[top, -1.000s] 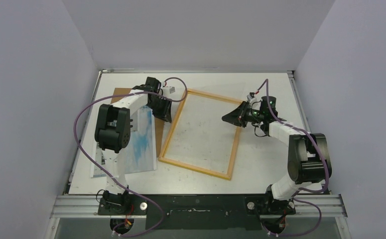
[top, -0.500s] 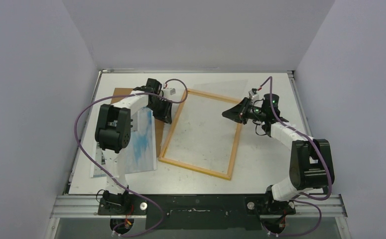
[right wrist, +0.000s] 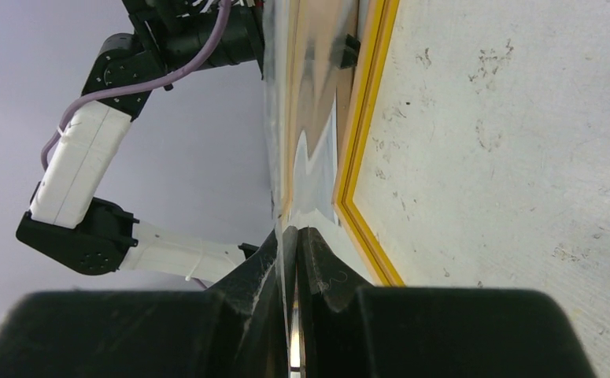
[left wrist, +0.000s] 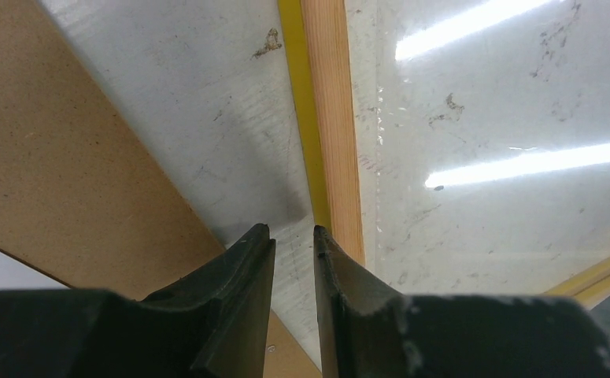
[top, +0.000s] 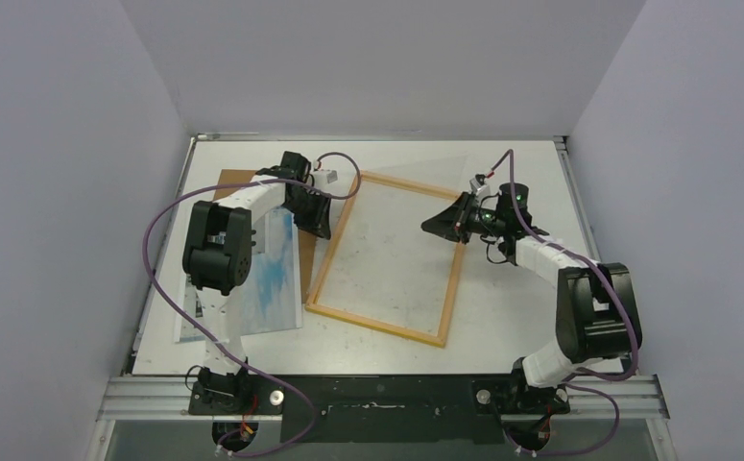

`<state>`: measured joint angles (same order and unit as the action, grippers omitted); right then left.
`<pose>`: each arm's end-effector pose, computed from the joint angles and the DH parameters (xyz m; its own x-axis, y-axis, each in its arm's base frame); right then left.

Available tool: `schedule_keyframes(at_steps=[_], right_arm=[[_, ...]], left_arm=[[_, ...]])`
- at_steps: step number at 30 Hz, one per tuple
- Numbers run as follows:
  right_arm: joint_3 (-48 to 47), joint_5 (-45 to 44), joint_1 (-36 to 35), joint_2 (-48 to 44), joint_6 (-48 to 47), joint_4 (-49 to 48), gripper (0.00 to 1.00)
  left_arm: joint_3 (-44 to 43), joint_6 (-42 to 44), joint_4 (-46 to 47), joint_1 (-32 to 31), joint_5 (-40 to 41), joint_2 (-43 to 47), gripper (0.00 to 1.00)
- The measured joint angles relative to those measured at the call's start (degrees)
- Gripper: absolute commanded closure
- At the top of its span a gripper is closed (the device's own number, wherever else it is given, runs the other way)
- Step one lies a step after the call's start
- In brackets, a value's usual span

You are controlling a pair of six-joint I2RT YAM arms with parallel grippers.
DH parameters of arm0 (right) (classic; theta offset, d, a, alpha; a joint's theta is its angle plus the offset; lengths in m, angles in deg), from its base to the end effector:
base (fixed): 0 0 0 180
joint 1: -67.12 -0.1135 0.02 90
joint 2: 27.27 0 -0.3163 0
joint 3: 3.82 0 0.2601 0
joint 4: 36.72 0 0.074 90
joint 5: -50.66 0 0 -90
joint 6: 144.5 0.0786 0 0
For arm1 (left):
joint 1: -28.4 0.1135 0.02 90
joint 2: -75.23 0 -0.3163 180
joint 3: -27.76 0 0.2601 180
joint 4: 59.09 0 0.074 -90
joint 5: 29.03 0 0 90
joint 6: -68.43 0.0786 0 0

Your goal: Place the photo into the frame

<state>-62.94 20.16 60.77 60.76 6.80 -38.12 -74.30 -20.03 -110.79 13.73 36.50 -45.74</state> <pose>0.3283 0.1047 0.2513 -0.9359 0.3438 -0.0768 0.0110 0.2465 0.9691 0.4533 -0.1523 0.1631 -0.9024 0.2615 -0.3424 0.3879 0.8390 -0.3817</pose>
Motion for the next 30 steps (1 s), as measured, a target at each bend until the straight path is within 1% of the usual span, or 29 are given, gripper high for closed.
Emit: schedule_keyframes(at_steps=[24,30], right_arm=[[1.8,0.6,0.4,4.7,-5.2,0.5,0.95],[1.7,0.5,1.0,4.8,-9.1,4.3,0.95]], left_arm=[[0.8,-0.7,0.7,0.3,0.3,0.0,0.76],[0.9,-0.7,0.9,0.2,0.3,0.0,0.76]])
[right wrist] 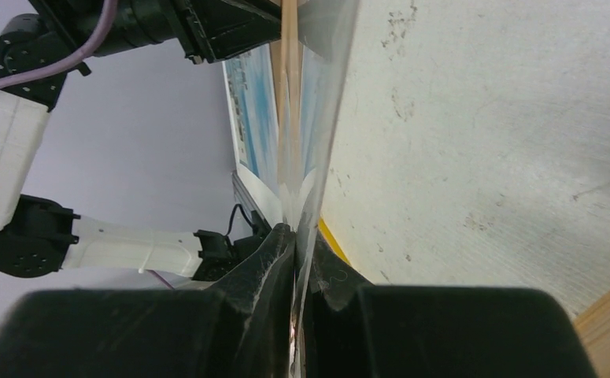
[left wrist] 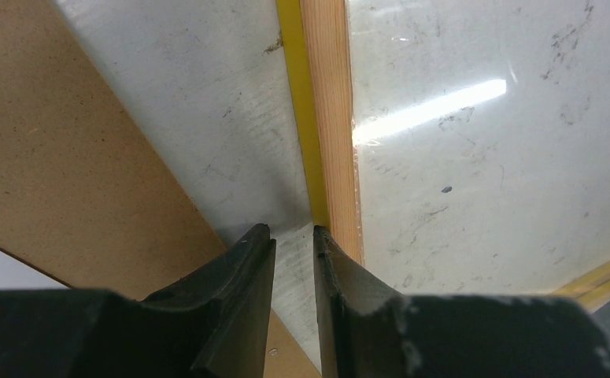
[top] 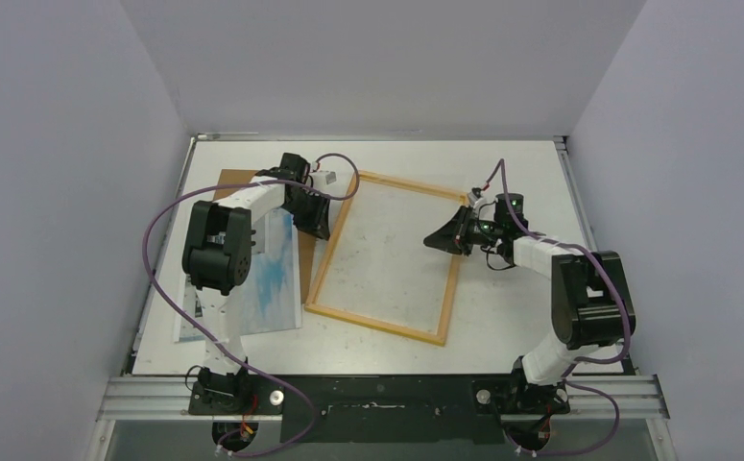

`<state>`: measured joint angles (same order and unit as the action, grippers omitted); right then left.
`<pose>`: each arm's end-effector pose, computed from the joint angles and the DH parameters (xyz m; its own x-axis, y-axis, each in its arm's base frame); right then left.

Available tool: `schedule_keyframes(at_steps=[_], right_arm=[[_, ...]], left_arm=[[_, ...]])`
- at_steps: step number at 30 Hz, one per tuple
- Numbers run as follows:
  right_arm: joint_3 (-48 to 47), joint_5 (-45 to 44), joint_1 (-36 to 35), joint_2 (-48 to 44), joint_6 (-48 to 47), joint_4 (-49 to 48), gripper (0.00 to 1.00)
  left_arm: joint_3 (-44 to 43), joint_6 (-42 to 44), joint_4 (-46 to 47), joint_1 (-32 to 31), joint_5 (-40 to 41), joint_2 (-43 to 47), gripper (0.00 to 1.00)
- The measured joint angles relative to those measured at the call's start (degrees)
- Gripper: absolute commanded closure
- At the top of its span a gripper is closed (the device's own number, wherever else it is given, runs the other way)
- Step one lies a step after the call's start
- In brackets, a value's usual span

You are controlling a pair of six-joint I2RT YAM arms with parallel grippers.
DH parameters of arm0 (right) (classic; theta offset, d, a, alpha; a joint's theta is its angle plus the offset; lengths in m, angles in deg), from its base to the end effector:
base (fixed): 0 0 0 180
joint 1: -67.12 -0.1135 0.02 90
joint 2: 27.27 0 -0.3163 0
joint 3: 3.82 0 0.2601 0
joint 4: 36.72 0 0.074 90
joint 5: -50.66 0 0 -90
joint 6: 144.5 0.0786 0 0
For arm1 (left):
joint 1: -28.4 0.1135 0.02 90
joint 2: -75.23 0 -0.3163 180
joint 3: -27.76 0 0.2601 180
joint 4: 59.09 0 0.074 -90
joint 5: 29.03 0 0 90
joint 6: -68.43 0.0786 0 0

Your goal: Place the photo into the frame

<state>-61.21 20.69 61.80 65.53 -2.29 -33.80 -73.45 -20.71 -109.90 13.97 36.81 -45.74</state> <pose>0.3285 0.0990 0.2085 -0.9497 0.3080 -0.0561 0.0450 0.3116 0.9491 0.4530 -0.1498 0.1594 -0.9078 0.2477 -0.3384 0.3729 0.8461 -0.3809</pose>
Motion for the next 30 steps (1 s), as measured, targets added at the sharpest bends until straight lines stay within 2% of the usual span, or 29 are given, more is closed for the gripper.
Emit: schedule_keyframes(at_steps=[10,30], right_arm=[[-0.7,-0.8,0.5,2.9,-6.5,6.9,0.95],[-1.3,-2.3,2.3,3.5,-9.4,10.3,0.95]], left_arm=[[0.0,0.0,0.0,-0.1,0.1,0.0,0.76],[0.0,0.0,0.0,-0.2,0.1,0.0,0.76]])
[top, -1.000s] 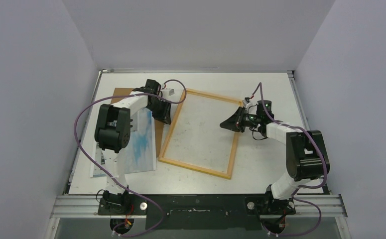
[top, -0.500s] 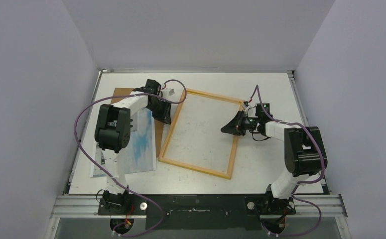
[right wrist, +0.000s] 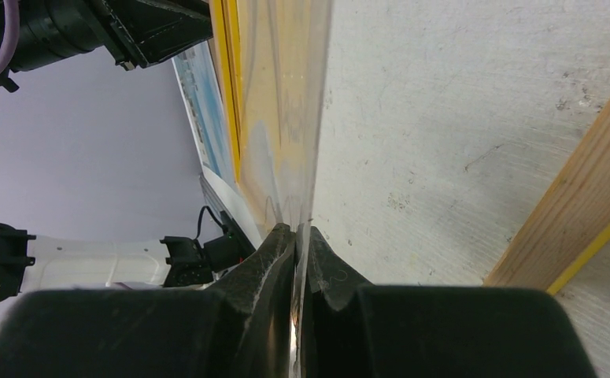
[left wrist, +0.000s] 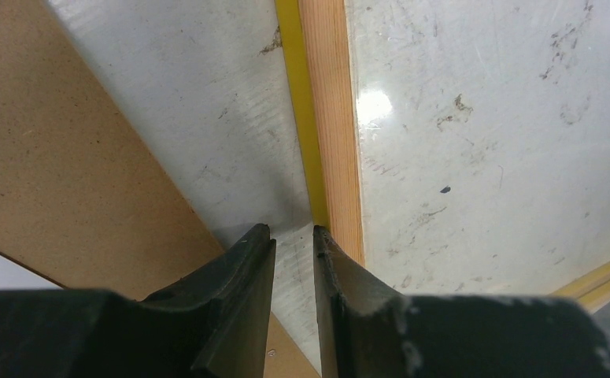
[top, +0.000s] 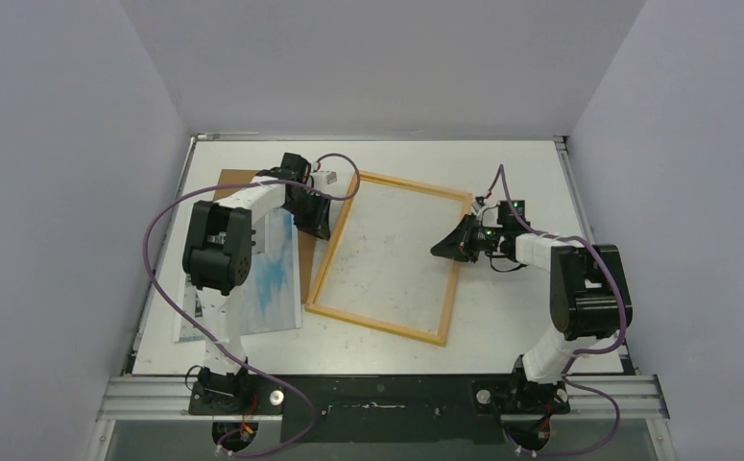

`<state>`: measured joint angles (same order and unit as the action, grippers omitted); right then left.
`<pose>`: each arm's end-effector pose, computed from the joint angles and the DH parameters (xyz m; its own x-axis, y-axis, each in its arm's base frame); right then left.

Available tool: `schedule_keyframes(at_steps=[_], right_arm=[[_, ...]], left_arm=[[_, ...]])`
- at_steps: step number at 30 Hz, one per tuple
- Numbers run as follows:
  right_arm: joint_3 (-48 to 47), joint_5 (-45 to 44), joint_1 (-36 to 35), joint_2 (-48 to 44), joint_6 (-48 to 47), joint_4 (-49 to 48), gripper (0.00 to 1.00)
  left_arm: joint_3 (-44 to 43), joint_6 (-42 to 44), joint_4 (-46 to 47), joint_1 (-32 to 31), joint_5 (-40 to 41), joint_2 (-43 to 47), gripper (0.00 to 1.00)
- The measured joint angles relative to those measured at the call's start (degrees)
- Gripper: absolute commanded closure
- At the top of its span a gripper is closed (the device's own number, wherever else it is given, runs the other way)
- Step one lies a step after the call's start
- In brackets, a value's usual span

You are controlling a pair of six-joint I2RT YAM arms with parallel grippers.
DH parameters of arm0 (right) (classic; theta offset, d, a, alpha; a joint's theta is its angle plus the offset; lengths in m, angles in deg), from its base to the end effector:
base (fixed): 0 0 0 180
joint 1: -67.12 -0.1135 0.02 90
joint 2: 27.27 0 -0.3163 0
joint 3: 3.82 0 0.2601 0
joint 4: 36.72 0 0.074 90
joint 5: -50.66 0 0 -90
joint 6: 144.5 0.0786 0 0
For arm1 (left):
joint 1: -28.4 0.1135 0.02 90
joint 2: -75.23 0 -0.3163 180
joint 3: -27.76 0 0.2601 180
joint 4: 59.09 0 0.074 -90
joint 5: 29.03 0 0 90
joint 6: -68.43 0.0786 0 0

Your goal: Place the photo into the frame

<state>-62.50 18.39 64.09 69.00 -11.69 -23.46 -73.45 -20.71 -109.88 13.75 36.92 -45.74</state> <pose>0.3299 0.0840 0.1793 -0.9496 0.3131 -0.0176 0.1145 0.3983 0.9101 0.4525 -0.1514 0.1593 -0.9067 0.2512 -0.3387 0.3759 0.8455 -0.3792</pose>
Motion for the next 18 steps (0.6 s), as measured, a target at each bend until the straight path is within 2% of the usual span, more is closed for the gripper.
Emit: schedule_keyframes(at_steps=[18], right_arm=[[-0.3,0.4,-2.3,-4.1,-1.6,-0.7,0.95]], left_arm=[[0.0,0.0,0.0,-0.3,0.0,0.0,0.77]])
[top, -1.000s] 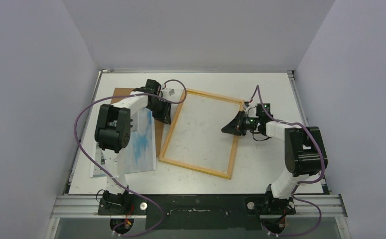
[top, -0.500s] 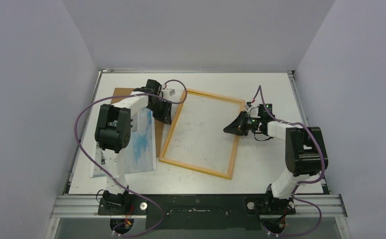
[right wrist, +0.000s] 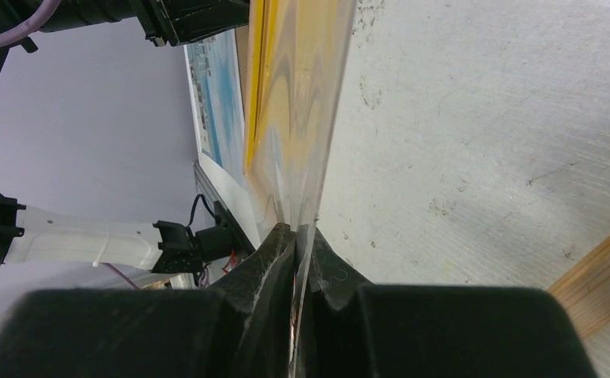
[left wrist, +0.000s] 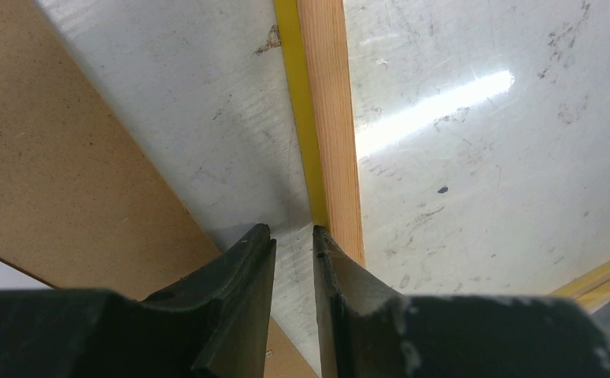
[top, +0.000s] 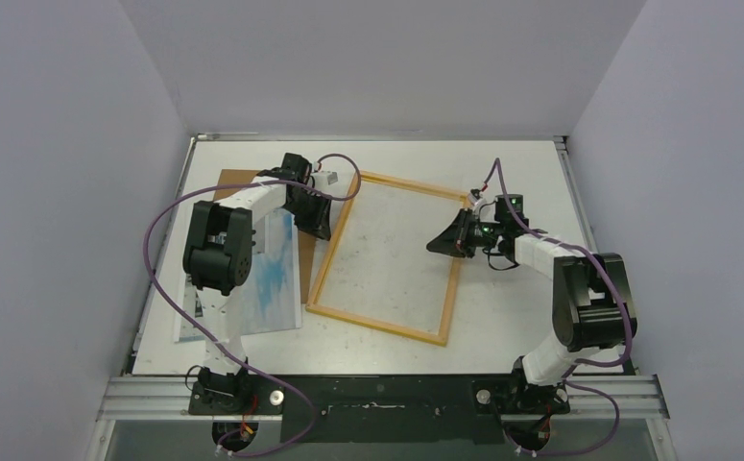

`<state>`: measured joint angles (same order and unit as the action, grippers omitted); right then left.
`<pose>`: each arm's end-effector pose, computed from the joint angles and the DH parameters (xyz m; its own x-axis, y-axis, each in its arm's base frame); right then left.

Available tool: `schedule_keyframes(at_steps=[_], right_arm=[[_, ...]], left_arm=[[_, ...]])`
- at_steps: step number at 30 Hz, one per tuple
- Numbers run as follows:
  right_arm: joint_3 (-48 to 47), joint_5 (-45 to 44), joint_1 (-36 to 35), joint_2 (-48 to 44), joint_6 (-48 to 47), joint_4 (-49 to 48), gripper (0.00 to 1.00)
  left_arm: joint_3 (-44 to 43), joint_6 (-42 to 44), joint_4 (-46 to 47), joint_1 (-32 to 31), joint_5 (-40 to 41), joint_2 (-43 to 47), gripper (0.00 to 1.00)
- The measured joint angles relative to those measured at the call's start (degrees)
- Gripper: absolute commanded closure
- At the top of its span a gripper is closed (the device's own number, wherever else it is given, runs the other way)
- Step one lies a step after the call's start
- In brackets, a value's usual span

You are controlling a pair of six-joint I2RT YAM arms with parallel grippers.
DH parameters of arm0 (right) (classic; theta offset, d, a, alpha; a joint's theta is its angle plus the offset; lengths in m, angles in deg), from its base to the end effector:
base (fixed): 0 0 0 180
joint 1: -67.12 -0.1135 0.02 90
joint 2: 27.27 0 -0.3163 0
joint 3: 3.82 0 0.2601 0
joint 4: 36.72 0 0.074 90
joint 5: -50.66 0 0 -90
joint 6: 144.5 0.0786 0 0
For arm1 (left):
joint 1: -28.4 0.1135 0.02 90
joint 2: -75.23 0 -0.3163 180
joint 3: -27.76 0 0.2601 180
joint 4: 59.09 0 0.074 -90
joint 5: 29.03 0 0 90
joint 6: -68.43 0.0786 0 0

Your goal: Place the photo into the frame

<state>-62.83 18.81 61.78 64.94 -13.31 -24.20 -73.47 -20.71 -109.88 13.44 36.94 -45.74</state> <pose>0.3228 0.0972 0.2045 -0.9576 0.2595 -0.1249 -0.0119 0.3977 0.9174 0.4518 -0.1538 0.1594 -0.9053 0.2561 -0.3390 0.3805 0.8436 -0.3789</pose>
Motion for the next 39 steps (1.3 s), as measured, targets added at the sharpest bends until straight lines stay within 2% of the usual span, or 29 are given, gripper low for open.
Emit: schedule_keyframes(at_steps=[16,39], right_arm=[[0.0,0.4,-0.4,-1.1,0.0,-0.7,0.95],[0.0,1.3,-0.8,-0.9,3.5,-7.1,0.95]], left_arm=[[0.0,0.0,0.0,0.0,0.0,0.0,0.77],[0.0,0.0,0.0,0.0,0.2,0.0,0.77]])
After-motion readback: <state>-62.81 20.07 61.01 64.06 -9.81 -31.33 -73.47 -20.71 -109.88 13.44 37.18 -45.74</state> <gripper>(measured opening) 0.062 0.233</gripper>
